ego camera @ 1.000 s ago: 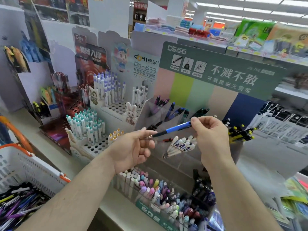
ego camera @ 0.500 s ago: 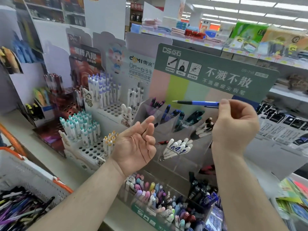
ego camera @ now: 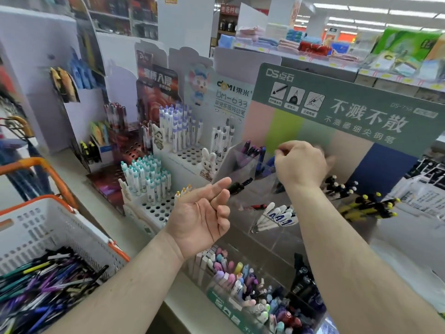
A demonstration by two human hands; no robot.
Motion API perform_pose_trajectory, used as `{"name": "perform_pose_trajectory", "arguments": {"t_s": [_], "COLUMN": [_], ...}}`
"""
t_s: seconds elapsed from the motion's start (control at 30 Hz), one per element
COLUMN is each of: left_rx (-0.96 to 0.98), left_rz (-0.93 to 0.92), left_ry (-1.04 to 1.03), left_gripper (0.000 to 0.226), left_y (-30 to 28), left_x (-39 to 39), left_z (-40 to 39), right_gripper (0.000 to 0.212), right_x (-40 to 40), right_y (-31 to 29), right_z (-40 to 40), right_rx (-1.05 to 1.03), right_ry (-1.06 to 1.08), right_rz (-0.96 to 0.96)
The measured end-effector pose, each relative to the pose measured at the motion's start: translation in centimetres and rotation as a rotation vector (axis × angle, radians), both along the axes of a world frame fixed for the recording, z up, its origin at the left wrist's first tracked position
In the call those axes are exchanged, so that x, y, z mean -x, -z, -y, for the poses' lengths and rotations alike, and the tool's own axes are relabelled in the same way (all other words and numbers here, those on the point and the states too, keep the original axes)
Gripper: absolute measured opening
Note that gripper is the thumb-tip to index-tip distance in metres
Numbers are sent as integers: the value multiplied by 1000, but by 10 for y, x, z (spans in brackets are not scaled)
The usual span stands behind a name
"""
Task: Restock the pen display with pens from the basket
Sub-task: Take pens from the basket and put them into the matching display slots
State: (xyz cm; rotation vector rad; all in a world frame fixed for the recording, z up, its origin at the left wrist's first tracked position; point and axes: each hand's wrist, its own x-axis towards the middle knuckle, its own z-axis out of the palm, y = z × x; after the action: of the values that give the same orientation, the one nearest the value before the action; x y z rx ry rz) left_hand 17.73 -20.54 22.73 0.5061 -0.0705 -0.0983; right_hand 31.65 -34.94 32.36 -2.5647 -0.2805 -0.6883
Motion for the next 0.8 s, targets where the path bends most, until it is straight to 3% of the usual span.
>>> {"name": "perform_pose_trajectory", "arguments": {"t_s": [0.27, 0.37, 0.5, 0.67, 0.8], "left_rx": [-49, -117, -232, -435, -574], "left_rz": [-66, -105, -110, -163, -241], "left_ry": [-25, -27, -49, -101, -157], "left_gripper": [59, 38, 37, 41, 30], "left_y": [4, 3, 1, 12, 35], "left_x": [12, 13, 19, 44, 83], "left_z": [-5, -8, -16, -44, -82], "right_gripper": [22, 27, 17, 9, 13], "right_x": [0, 12, 52, 104, 139], "right_y": [-9, -4, 15, 52, 100], "right_z": [-4, -9, -34, -83, -119], "right_rx": [76, 43, -169, -405, -425], "right_ry": [3, 5, -116, -390, -493], "right_rz": [-133, 4, 154, -105, -354]}}
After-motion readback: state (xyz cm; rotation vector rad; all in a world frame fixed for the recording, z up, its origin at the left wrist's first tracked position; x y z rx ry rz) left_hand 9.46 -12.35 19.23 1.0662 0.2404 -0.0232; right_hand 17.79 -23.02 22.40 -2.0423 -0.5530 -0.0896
